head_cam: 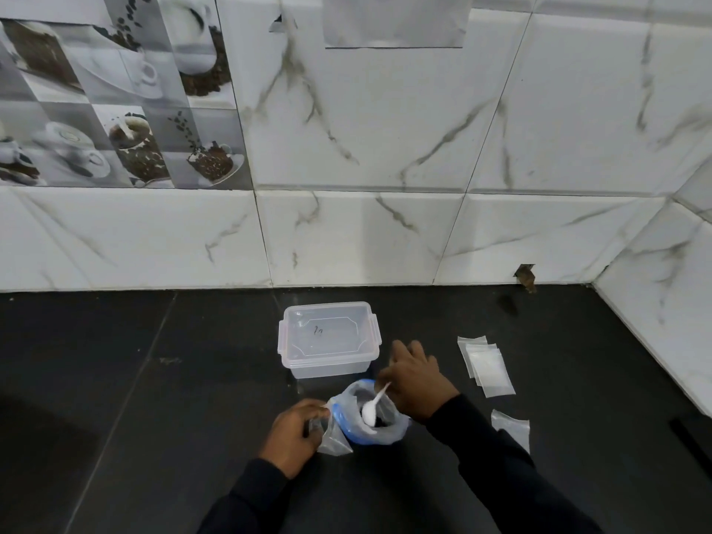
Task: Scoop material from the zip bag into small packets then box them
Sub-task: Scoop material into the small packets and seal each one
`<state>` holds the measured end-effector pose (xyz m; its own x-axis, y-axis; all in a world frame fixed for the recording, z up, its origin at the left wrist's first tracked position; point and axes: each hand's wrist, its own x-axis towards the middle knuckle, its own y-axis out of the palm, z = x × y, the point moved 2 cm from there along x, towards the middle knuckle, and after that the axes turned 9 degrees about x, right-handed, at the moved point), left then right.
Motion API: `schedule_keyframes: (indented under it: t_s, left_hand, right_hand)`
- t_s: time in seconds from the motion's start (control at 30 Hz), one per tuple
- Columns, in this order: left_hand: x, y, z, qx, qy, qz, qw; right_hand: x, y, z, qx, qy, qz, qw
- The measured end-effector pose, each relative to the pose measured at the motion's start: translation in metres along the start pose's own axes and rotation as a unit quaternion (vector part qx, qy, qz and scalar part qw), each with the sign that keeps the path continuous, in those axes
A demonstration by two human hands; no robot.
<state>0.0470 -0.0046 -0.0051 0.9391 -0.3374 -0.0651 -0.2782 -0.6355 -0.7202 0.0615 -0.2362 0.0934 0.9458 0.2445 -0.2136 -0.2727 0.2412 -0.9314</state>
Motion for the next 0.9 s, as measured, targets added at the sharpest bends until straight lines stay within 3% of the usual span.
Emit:
schedule_keyframes:
  t_s: [0.13,0.4,0.57,0.73,0.9]
  left_hand:
    - [0.001,0.000,-0.001,-0.002,0.005,-0.009,1.000]
    - [0.001,-0.003,0.006,0.002,0.001,-0.012,1.000]
    - [0.003,-0.003,0.001,0.013,-0.001,0.000,1.000]
    - [0.005,-0.005,-0.003,0.014,-0.002,0.006,1.000]
    - [0.006,-0.005,-0.003,0.008,-0.008,0.010,1.000]
  right_hand:
    - [0.013,0.005,0.008,-0.025,0.028,0.068,0.997]
    - [-0.004,0.001,-0.004,-0.009,-0.025,0.131,0.991]
    - [-0.013,0.000,-0.001,0.010,0.000,0.113,0.994]
    - [-0.002,-0.002,0.000,0.096,0.014,0.030,0.995]
    - [0.005,0.015,-0.004,0.158,0.006,0.049,0.986]
